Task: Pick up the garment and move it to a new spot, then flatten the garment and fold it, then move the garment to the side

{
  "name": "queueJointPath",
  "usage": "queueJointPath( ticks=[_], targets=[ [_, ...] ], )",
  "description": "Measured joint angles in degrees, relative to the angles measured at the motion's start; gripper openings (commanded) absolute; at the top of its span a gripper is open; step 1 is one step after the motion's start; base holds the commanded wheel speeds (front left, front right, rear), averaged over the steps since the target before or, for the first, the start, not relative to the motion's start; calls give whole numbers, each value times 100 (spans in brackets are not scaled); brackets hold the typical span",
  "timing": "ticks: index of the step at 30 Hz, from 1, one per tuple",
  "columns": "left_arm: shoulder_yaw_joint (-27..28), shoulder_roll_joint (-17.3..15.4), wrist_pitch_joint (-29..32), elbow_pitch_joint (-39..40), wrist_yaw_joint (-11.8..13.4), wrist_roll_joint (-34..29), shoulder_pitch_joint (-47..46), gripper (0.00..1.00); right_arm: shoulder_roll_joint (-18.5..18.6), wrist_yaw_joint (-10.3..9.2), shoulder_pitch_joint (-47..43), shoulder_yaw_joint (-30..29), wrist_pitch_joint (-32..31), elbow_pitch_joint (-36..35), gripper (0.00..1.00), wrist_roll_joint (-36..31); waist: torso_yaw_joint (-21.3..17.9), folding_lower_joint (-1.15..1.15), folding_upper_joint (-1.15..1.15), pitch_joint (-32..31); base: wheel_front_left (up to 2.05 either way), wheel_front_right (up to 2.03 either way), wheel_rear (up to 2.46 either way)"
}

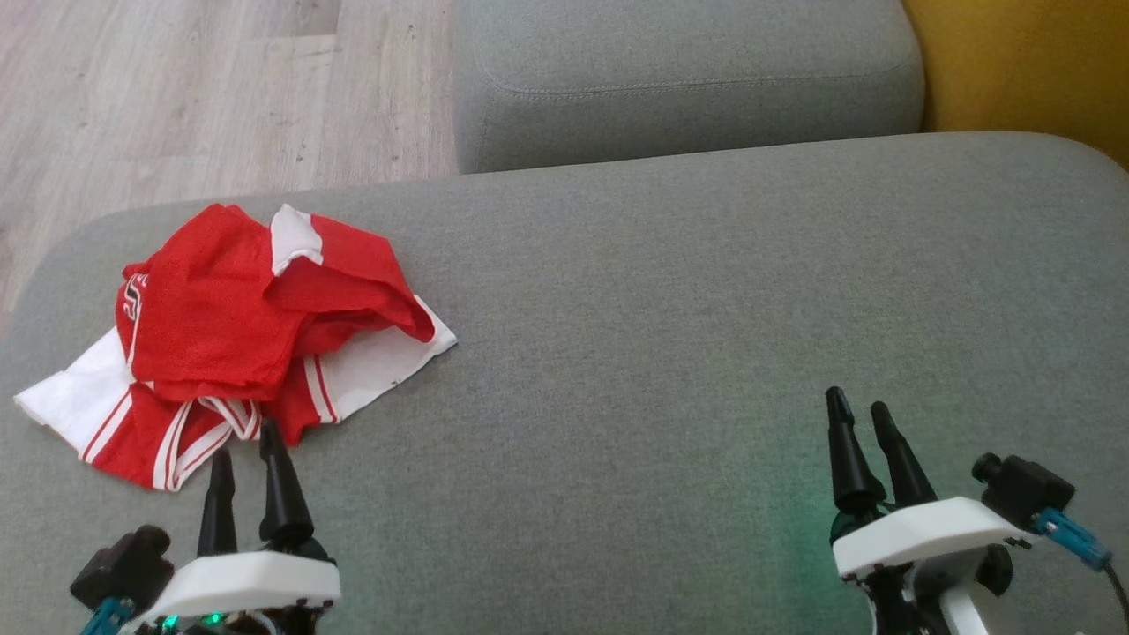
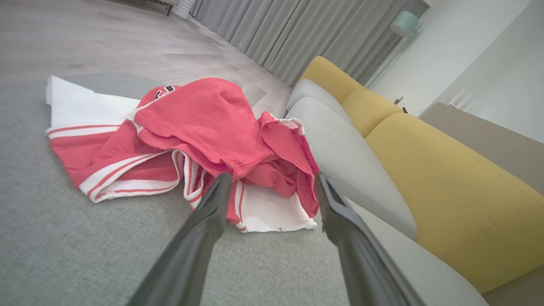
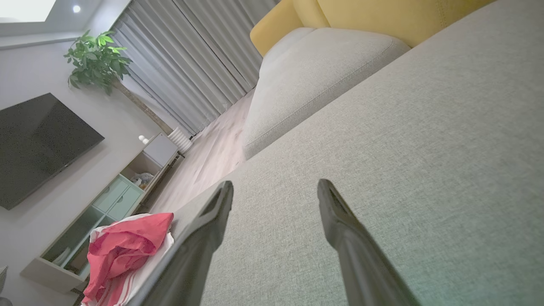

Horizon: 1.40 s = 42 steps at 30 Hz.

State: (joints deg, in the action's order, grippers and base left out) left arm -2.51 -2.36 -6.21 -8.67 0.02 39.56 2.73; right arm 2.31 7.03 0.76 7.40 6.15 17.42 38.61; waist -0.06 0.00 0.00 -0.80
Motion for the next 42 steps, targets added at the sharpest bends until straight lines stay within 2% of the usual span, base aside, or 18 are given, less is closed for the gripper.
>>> queueJointPath(
  ticks=[17,42],
  targets=[
    [-125,-4,-296,236,157,-1104,18,100,4,0,112,268,294,-58,100,-1194,26,0,0,-2,0,0,0],
    [-324,-11,-723,114,408,-2983,120,100,19,1,141,535,706,-56,100,-3141,65,-1,0,30,0,0,0]
  ],
)
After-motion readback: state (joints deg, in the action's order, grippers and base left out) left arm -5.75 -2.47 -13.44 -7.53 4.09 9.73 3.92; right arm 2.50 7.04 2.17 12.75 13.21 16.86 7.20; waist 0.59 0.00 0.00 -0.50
